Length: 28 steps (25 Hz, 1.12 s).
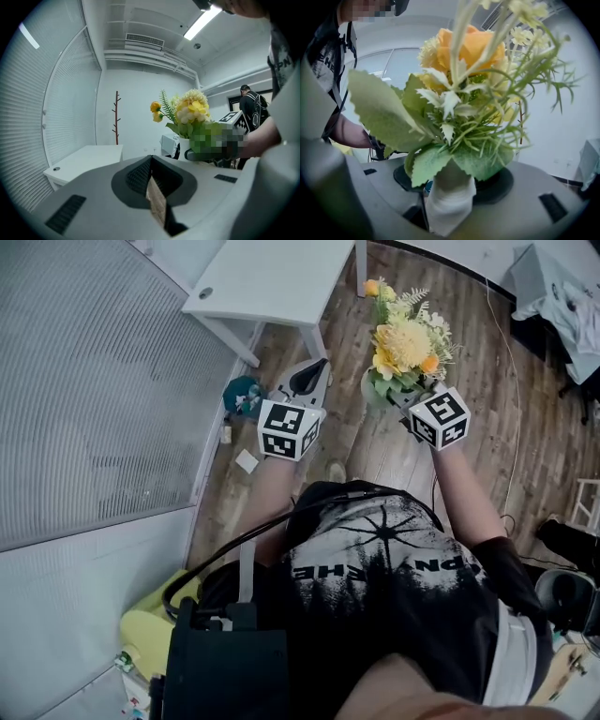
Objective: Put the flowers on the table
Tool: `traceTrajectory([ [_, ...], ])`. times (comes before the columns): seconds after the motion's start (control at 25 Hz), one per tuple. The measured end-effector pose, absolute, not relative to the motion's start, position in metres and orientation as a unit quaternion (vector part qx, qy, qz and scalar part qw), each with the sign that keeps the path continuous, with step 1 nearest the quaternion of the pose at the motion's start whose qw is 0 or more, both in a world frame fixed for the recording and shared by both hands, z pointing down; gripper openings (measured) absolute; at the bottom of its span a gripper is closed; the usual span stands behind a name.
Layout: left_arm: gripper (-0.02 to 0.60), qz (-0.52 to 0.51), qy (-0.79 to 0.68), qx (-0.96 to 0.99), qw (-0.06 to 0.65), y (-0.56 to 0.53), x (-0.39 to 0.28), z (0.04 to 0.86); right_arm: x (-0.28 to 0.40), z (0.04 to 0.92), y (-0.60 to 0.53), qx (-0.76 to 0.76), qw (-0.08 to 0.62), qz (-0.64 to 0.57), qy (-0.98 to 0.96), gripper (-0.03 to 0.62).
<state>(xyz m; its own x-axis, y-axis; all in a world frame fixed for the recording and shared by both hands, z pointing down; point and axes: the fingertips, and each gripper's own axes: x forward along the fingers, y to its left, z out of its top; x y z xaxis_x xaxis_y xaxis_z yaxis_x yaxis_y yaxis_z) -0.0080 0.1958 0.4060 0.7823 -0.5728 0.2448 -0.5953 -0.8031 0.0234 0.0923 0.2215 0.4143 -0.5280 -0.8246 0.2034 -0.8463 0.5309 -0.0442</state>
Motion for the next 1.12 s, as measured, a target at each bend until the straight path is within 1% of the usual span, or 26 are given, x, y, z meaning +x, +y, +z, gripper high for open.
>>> traceTrajectory([
  [0.72,0.012,0.116,-0.297,0.948,0.022,0.183,-0.023,0.401,0.093,0.414,0.213,0.509,0.069,0.051,-0.857,0.253],
  [0.92,0.012,0.115,-0.290,0.949,0.033,0.155,-0.027,0.409,0.087,0.416,0.183,0.508,0.083,0.054,-0.856,0.253],
  [1.04,0.012,0.112,-0.299,0.947,0.031,0.160,-0.027,0.411,0.090,0.415,0.186,0.502,0.082,0.048,-0.860,0.253],
  [1.12,0.012,0.111,-0.307,0.944,0.042,0.143,-0.032,0.416,0.086,0.419,0.167,0.493,0.090,0.053,-0.864,0.253],
])
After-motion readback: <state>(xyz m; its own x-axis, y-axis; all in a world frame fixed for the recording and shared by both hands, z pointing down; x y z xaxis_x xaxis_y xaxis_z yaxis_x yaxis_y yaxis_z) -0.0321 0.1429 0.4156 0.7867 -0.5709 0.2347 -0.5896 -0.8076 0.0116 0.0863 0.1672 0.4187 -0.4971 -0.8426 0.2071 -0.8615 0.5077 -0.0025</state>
